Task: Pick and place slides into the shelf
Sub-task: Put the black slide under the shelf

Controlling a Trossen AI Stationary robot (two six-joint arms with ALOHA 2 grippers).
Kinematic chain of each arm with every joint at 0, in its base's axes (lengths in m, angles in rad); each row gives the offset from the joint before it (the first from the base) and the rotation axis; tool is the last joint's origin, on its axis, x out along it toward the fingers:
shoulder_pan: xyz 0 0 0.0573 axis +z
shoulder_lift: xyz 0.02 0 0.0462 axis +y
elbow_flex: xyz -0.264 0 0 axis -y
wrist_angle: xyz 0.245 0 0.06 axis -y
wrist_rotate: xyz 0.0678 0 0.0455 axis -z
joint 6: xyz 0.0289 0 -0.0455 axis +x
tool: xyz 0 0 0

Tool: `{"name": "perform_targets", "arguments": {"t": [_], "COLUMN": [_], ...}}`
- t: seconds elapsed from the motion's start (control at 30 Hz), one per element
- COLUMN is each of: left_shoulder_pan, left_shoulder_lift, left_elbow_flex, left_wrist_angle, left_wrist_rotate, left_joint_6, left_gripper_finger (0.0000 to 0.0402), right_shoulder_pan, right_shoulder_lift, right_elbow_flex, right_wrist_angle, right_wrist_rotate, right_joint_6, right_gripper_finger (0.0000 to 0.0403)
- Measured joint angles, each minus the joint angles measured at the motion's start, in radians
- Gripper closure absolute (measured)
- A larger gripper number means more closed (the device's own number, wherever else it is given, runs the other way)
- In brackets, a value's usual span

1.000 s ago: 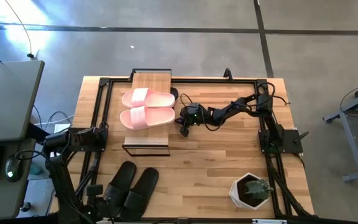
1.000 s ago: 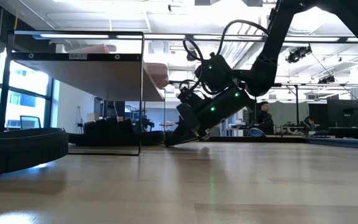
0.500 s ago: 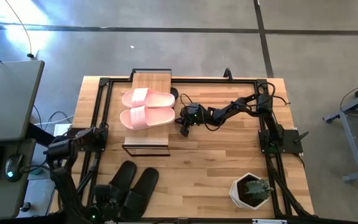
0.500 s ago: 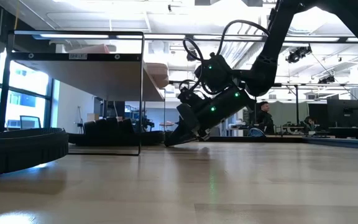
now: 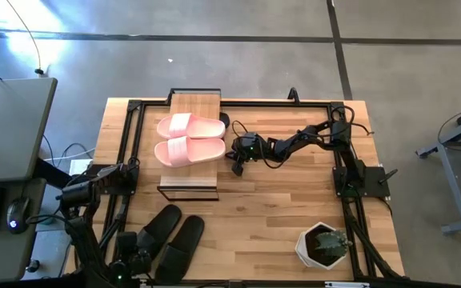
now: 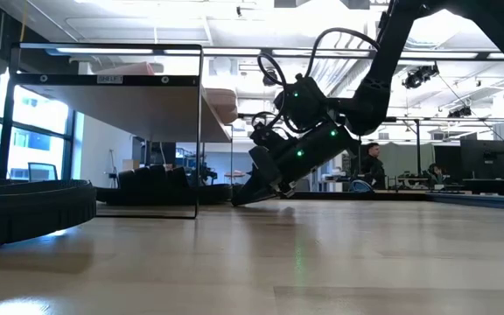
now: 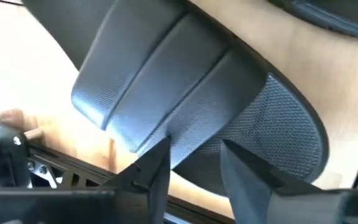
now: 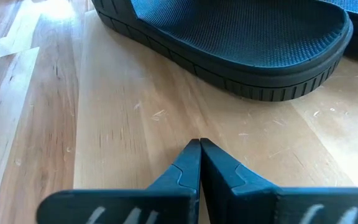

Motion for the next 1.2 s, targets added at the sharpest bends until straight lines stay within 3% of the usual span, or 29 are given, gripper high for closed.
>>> {"name": "perform_targets", "arguments": {"t": [0.33, 0.6, 0.83, 1.03, 1.2], "left_shoulder_pan": [0.000, 0.000, 0.007, 0.017, 0.068], "left_shoulder_lift": [0.000, 0.000, 0.000, 0.000, 0.000], "left_elbow_flex": [-0.003, 0.000, 0.002, 0.046, 0.114], "left_wrist_angle": [0.005, -0.004, -0.032, -0.046, -0.048], "left_wrist_rotate": [-0.047, 0.009, 0.054, 0.024, -0.029], "left_joint_6": [0.018, 0.068, 0.069, 0.082, 0.183], "left_gripper_finger": [0.0332, 0.0339, 0.0394, 0.0387, 0.0399], "right_shoulder_pan": [0.000, 0.000, 0.000, 0.000, 0.000], "right_shoulder_lift": [0.000, 0.000, 0.000, 0.000, 0.000], "right_elbow_flex": [0.000, 0.000, 0.000, 0.000, 0.000], "right_wrist_angle": [0.000, 0.000, 0.000, 0.000, 0.000], "right_wrist_rotate": [0.000, 0.000, 0.000, 0.003, 0.003], "right_joint_6": [0.000, 0.000, 0.000, 0.000, 0.000], "right_gripper_finger": [0.0403, 0.0403, 0.0403, 0.0403, 0.0403]}}
